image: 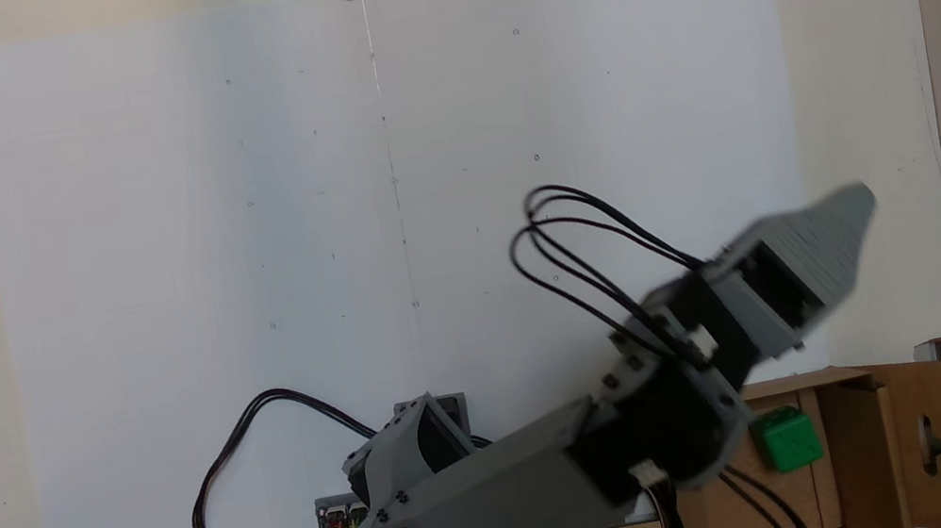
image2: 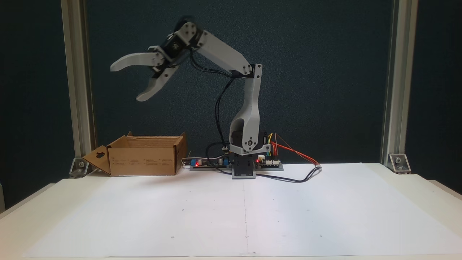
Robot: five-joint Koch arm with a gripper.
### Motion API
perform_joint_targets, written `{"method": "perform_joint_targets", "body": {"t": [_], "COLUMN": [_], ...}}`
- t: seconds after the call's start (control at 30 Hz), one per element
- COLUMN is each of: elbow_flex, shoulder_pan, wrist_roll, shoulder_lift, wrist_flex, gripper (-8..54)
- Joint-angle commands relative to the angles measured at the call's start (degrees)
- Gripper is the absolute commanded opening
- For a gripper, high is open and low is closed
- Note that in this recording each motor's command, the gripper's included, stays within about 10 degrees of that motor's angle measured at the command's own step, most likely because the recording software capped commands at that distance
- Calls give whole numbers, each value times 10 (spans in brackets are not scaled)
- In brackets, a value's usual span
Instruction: Grasp a green dice and put it in the bin.
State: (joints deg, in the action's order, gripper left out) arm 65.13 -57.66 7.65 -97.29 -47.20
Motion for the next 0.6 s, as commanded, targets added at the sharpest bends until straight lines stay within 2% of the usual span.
{"method": "perform_joint_targets", "body": {"t": [0.0,0.33,0.57], "elbow_flex": [-22,129,330], "shoulder_pan": [69,358,483], "wrist_roll": [-30,-40,-40], "shoulder_lift": [-28,-119,-211], "wrist_flex": [5,17,187], "gripper": [443,454,454]}}
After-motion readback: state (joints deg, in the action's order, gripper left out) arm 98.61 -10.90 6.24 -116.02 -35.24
